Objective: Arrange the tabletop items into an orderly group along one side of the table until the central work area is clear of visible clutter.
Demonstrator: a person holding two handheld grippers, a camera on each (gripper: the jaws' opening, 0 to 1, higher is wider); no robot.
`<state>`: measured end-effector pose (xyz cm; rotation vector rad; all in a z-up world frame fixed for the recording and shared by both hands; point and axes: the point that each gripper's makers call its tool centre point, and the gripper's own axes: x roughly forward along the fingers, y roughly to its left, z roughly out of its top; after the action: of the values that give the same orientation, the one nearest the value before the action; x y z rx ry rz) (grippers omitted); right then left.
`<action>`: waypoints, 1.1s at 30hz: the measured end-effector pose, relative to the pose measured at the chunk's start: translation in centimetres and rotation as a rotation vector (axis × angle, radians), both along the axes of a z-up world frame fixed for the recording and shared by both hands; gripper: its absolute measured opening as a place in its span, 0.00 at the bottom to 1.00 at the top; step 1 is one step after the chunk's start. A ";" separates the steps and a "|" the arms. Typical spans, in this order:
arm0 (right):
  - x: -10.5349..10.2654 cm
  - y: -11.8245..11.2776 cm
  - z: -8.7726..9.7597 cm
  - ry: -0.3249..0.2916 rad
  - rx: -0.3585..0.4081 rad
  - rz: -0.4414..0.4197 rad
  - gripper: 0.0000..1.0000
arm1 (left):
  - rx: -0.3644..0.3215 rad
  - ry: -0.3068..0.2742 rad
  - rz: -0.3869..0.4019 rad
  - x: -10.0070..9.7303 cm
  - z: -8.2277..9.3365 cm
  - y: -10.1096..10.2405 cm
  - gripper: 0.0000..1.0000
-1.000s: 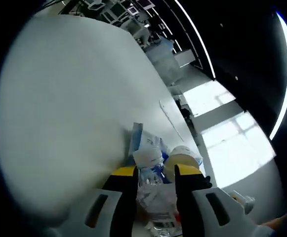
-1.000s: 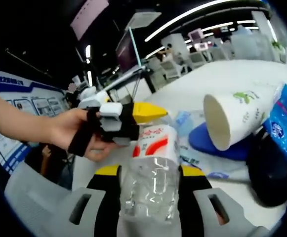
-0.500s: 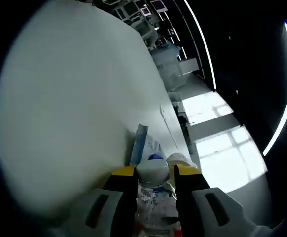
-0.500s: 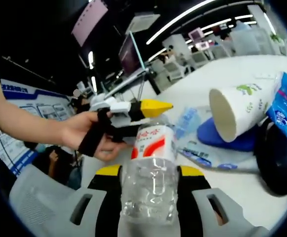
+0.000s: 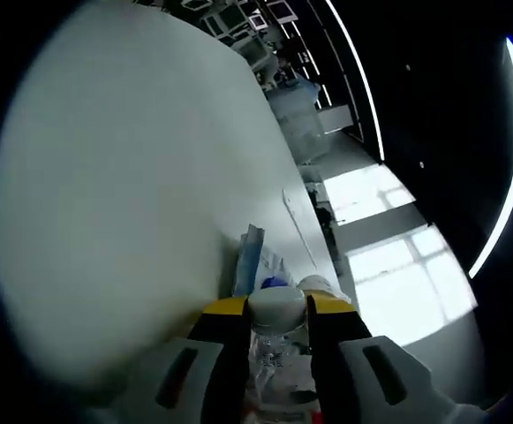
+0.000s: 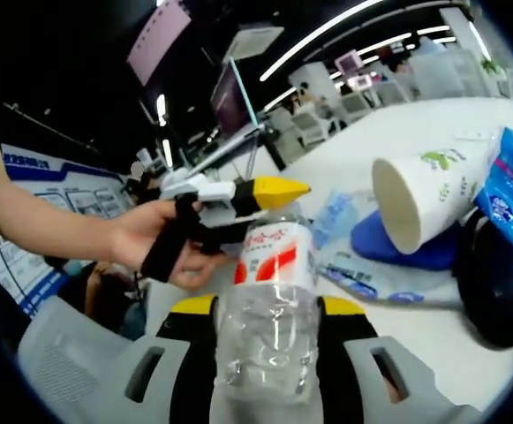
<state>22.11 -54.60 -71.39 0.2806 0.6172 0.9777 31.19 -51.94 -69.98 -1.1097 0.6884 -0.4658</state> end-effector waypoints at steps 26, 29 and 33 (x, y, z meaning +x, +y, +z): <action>-0.9 1.8 1.1 -0.065 -0.071 0.074 0.39 | 0.136 -0.262 -0.105 -0.8 5.4 0.0 0.22; -1.0 1.9 1.1 -0.082 -0.091 0.085 0.39 | 0.152 -0.288 -0.122 -1.1 5.9 -0.1 0.22; -1.2 1.9 1.2 -0.114 -0.134 0.099 0.39 | 0.181 -0.336 -0.149 -1.6 6.8 -0.4 0.22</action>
<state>20.95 -52.66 -70.14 0.0754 0.5931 1.0347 29.64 -52.36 -63.22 -0.7880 0.5068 -0.6857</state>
